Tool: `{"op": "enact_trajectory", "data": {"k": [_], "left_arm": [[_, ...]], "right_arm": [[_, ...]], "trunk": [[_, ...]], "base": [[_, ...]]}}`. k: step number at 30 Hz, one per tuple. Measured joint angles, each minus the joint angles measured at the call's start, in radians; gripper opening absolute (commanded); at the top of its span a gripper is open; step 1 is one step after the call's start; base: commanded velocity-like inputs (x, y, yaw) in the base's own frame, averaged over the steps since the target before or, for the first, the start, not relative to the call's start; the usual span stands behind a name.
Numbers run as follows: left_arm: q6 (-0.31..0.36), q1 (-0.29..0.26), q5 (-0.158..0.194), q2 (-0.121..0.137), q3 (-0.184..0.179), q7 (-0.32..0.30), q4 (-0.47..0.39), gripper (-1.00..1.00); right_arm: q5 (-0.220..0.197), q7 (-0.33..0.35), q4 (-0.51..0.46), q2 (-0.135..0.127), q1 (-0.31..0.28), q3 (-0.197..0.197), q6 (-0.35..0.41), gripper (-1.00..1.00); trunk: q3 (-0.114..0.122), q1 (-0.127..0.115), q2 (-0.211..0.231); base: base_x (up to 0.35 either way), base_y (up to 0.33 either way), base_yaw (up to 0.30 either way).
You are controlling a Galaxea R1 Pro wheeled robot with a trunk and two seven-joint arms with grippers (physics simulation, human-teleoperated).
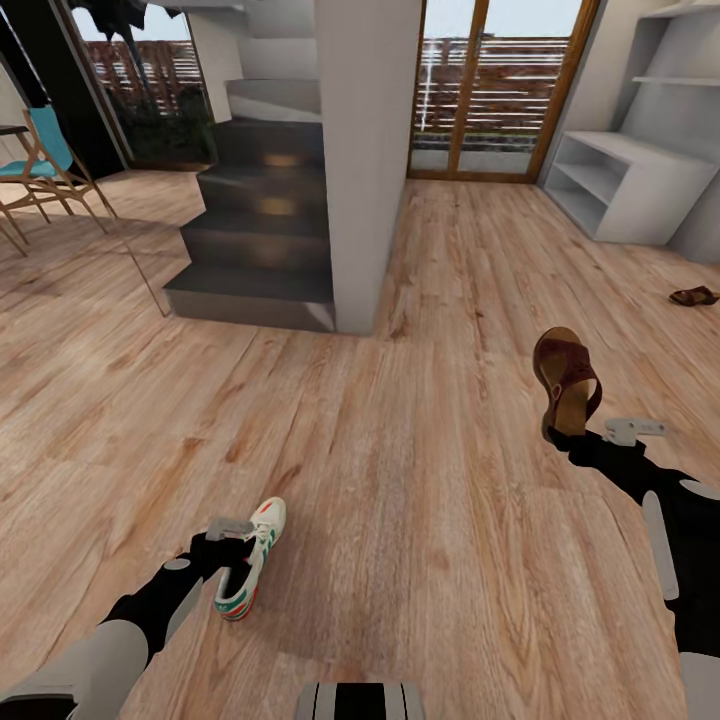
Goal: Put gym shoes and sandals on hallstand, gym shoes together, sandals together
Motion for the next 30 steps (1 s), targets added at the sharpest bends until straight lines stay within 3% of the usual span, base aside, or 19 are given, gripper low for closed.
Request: {"op": "enact_trajectory", "data": {"k": [12, 26, 30], "left_arm": [[0.002, 0.009, 0.000, -0.002, -0.003, -0.002, -0.035, 1.00], [-0.012, 0.014, 0.000, -0.001, -0.004, -0.002, -0.036, 1.00], [-0.011, 0.014, 0.000, 0.000, -0.004, -0.002, -0.036, 1.00]], "right_arm": [[0.000, 0.000, -0.001, 0.000, 0.000, -0.001, 0.000, -1.00], [0.001, 0.000, -0.006, 0.000, 0.000, -0.001, 0.000, -1.00], [0.000, 0.000, -0.013, 0.000, 0.000, -0.001, 0.000, -1.00]], "trunk": [[0.000, 0.000, 0.000], [-0.066, 0.007, -0.003], [-0.072, 0.006, -0.003]], "base": [[0.005, 0.003, 0.000], [0.000, 0.000, 0.000], [0.000, 0.000, 0.000]]}}
